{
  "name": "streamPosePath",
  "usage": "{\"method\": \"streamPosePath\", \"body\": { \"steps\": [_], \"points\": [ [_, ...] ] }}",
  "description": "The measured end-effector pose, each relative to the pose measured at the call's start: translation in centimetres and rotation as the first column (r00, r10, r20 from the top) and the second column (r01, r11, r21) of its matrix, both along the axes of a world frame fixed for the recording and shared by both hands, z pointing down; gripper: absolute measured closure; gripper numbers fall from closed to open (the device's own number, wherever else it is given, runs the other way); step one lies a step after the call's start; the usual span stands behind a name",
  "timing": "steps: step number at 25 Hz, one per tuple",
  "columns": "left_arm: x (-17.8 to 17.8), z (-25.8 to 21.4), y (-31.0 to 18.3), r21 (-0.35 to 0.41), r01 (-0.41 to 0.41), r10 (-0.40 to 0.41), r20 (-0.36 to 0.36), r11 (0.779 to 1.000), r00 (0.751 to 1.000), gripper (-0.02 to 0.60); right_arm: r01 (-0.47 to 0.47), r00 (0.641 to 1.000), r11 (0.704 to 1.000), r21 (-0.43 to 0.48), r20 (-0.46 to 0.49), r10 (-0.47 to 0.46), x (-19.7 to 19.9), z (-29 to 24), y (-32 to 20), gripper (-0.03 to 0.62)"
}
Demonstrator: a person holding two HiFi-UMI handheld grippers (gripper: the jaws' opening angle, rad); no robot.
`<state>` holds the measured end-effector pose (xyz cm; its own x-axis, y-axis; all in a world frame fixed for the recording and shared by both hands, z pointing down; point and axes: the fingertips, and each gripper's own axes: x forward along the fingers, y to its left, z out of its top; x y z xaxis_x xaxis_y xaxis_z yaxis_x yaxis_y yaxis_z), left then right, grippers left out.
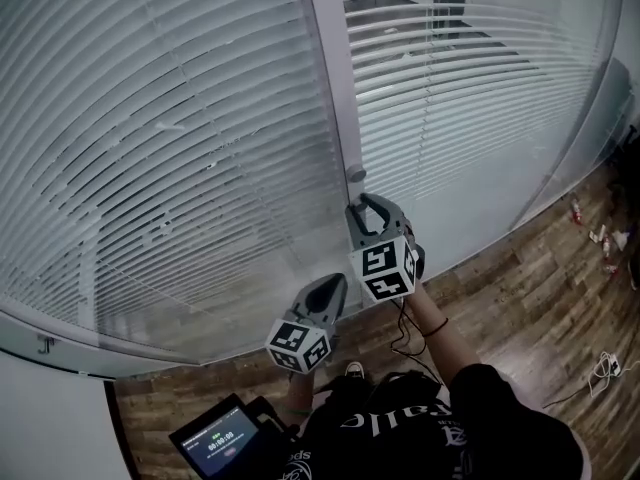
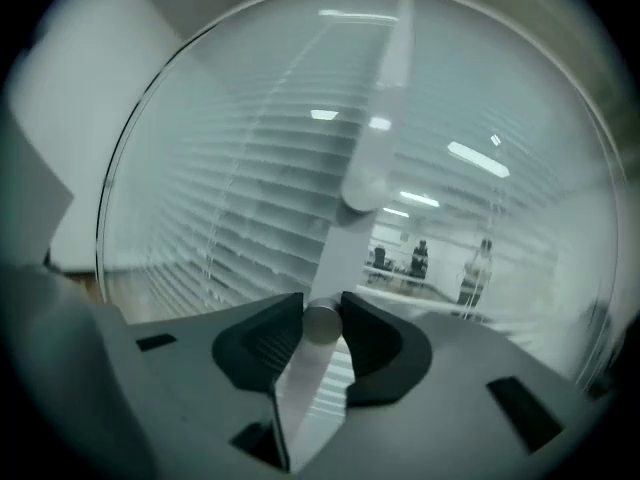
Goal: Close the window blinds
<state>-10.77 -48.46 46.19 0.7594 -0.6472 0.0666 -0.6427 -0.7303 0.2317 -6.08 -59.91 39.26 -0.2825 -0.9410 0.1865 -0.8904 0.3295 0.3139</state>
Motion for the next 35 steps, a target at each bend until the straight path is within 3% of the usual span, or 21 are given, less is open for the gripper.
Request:
{"method": "streamPosePath", "body": {
  "steps": [1,2,3,5,6,7,8,12,17,21,31,35],
  "points": [
    [-0.4,0.0,0.1,0.000,0.003,-0.003,0.000,1.000,1.000,0.578,-0.001,0.988,0.999,-0.046,0.152,0.008,0.2,0.0,-0.1,0.459],
    [-0.6,0.1,0.1,-0.001,0.006,-0.006,0.000,1.000,1.000,0.578,0.007,0.952,0.996,-0.093,0.305,0.022,0.5,0.2,-0.2,0.459],
    [-0.8,0.1,0.2,0.000,0.009,-0.009,0.000,1.000,1.000,0.577,0.025,0.892,0.990,-0.137,0.451,0.040,0.8,0.3,-0.3,0.459],
    [-1.0,0.1,0.3,0.002,0.015,-0.015,-0.001,1.000,1.000,0.578,0.090,0.723,0.974,-0.208,0.686,0.080,1.5,0.5,-0.5,0.459],
    [-1.0,0.1,0.3,0.003,0.018,-0.018,-0.002,1.000,1.000,0.578,0.126,0.644,0.965,-0.229,0.759,0.096,1.6,0.6,-0.6,0.459],
    [-1.0,0.0,0.4,0.003,0.019,-0.019,-0.003,1.000,1.000,0.578,0.154,0.591,0.959,-0.239,0.800,0.104,1.6,0.6,-0.7,0.459],
    [-1.0,0.0,0.4,0.003,0.019,-0.019,-0.003,1.000,1.000,0.578,0.167,0.568,0.956,-0.242,0.816,0.107,1.6,0.6,-0.7,0.459],
    [-0.9,-0.3,1.0,0.006,0.019,-0.019,0.001,1.000,1.000,0.578,0.152,0.586,0.960,-0.234,0.804,0.103,1.5,0.5,-0.7,0.459],
    [-0.3,-0.5,2.1,0.009,0.037,-0.037,0.005,0.999,0.999,0.578,0.171,0.731,0.966,-0.193,0.682,0.007,1.4,0.8,0.8,0.456],
    [0.1,-0.4,3.1,0.002,0.054,-0.054,0.010,0.999,0.999,0.578,0.188,0.797,0.959,-0.211,0.603,-0.024,0.9,2.5,3.4,0.456],
    [4.3,0.0,7.7,-0.013,0.088,-0.088,0.017,0.996,0.996,0.578,0.304,0.821,0.935,-0.185,0.548,-0.159,3.2,4.1,12.4,0.461],
    [6.2,0.8,11.4,-0.031,0.120,-0.118,0.036,0.992,0.992,0.578,0.315,0.797,0.929,-0.195,0.586,-0.148,5.5,5.1,16.0,0.537]
  ]
}}
